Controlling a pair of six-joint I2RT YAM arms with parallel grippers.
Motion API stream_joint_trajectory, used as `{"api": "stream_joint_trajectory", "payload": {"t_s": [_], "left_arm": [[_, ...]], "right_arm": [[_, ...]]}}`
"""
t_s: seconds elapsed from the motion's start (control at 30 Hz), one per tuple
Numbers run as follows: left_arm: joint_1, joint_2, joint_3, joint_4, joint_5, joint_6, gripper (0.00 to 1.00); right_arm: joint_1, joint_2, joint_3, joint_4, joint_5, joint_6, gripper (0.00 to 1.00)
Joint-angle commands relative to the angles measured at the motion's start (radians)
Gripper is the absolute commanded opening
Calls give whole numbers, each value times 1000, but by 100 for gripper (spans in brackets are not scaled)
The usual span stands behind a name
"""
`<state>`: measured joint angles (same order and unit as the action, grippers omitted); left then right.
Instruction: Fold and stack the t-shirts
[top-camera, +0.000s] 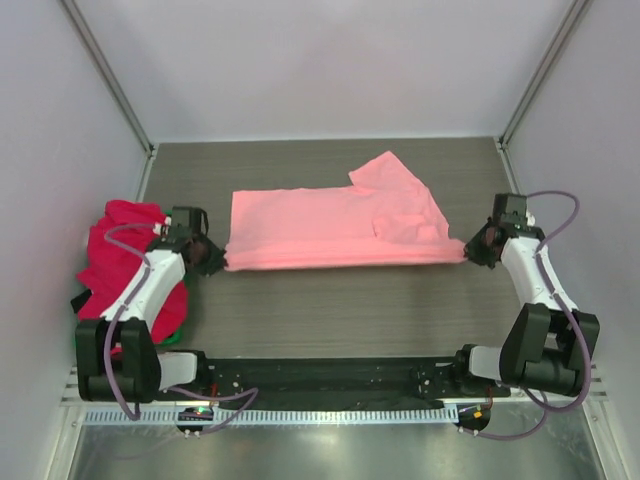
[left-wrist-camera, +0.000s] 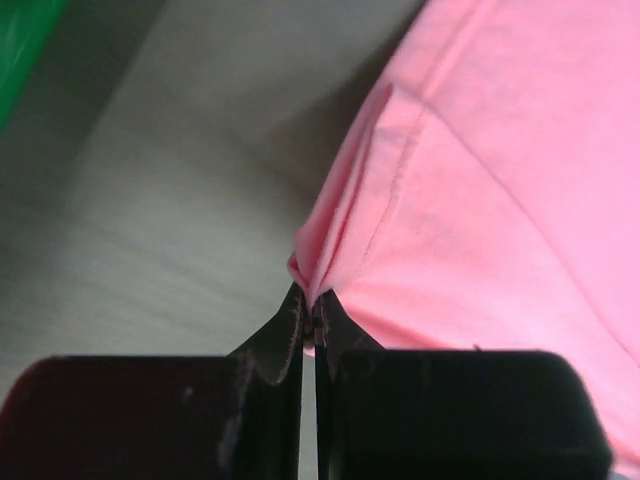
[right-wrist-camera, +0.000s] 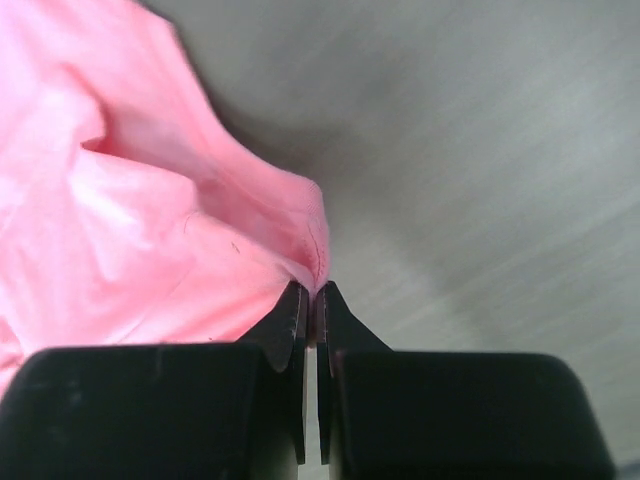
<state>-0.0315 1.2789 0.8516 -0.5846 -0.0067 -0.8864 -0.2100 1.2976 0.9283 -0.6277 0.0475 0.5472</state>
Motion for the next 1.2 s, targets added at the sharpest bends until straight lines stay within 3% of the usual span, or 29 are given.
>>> {"api": "stream_joint_trajectory", "payload": {"t_s": [0.0,0.07,0.1,0.13,0.17,0.2,0.23,0.27,0.43,0.63,0.83,1.0,1.17], "left_arm": [[8,-53,-164,-75,-36,-58,2],[8,-111,-227,-60,0,-85,13],[8,-127,-268,-52,2,-95,18],[8,-159,-282,-49,2,-109,34],[8,-171,-292,-52,39,-114,44],[10,-184,-298,-57,43,-114,53],[8,-193,-293,-79,47,-111,65],[8,-214,-287,-90,47,-103,69],[8,-315,-201,-210,14,-85,74],[5,-371,-143,-150,31,-39,72],[-103,-169,-59,-28,77,30,68],[-218,42,33,9,93,63,66],[-298,218,23,88,125,75,65]], "right_arm": [[-38,-32,-126,-52,72,14,2],[-54,-52,-166,-52,68,42,6],[-55,-78,-170,-58,60,54,20],[-58,-93,-172,-64,43,69,29],[-58,-110,-175,-64,26,103,47],[-58,-141,-174,-64,9,115,80],[-58,-153,-171,-73,-3,128,90],[-58,-164,-151,-82,-1,126,97],[-58,-247,-79,-162,9,89,100],[-5,-265,-80,-32,-282,40,98],[266,-3,52,65,-334,-18,97],[284,243,144,144,-374,-61,97],[258,348,107,170,-258,-76,98]]}}
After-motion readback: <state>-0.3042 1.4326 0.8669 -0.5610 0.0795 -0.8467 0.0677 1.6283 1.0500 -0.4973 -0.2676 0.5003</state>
